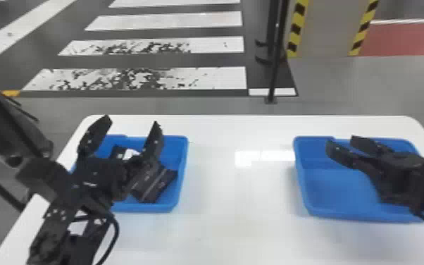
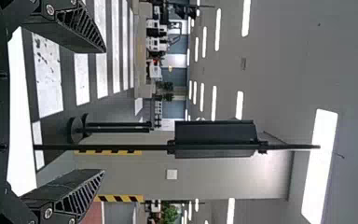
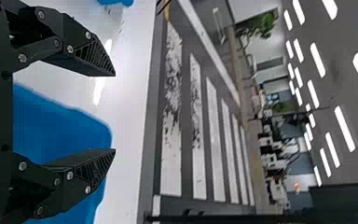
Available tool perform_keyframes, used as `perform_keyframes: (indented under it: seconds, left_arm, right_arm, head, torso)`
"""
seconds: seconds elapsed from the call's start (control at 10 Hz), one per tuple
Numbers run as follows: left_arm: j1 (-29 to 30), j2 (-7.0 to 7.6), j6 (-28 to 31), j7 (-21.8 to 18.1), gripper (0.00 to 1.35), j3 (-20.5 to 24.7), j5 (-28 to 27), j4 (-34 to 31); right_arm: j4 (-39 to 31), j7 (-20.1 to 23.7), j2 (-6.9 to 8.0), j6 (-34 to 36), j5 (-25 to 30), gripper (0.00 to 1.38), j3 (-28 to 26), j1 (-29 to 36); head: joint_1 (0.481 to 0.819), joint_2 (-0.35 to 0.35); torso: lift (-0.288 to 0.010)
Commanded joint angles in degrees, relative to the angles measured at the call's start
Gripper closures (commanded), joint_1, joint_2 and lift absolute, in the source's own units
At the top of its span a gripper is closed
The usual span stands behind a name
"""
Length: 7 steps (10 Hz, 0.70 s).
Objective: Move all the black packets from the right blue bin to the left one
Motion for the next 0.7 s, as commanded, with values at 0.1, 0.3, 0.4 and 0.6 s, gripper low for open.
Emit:
perform_keyframes:
  seconds: [0.1,0.3,0.4,0.6]
  left_arm:
    - [2.72,-0.50,0.43,-0.07,0.11,-3.93,3.33,-2.70]
    - [2.44,0.37,2.40,-0.07,0.11,-6.44,3.10,-2.84]
    - [2.30,0.37,1.98,-0.07,0.11,-6.67,3.10,-2.70]
    - [2.58,0.37,1.55,-0.07,0.11,-6.44,2.99,-2.70]
  right_arm:
    - [0.68,-1.59,0.55,11.98,8.39,0.50,-6.74,0.35]
    - [9.54,-2.03,-0.33,13.81,10.45,0.50,-6.97,-3.86]
    - [12.63,-2.12,-0.50,14.51,10.33,0.50,-6.97,-5.69]
    - [14.46,-2.91,-0.94,16.76,10.45,0.50,-5.83,-8.08]
  head:
    - [0.695,-0.054]
    - [0.695,-0.153]
    - [0.695,-0.204]
    - [0.695,-0.236]
  torso:
    - [-0.140]
    - [-0.140]
    - [-0.140]
    - [-0.140]
